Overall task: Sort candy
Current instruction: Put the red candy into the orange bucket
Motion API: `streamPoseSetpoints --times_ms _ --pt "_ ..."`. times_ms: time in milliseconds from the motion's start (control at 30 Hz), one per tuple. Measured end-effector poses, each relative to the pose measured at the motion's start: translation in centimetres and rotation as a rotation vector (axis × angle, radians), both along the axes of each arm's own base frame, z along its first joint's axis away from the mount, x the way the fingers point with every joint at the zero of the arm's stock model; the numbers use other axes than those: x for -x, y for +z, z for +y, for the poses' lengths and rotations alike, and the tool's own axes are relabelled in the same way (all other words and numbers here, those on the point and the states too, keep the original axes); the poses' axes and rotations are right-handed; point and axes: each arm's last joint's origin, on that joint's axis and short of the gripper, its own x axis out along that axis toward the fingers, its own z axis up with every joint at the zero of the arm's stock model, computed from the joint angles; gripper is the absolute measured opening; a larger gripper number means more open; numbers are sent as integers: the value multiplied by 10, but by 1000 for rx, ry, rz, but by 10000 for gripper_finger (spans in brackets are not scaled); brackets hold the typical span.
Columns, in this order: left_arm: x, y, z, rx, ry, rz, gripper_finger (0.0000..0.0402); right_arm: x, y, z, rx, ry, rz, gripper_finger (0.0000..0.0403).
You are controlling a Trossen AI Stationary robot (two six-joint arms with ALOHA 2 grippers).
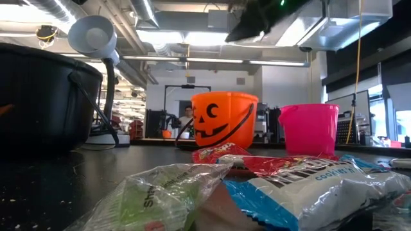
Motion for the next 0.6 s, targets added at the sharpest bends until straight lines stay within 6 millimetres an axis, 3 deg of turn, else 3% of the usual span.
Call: streamPoseSetpoints --times_ms 300,600 --pt "0 0 0 3 5 -6 121 19 20 57 7 172 -70 168" --pt "-5 1 6 3 32 -14 121 19 -5 127 -57 448 23 168"
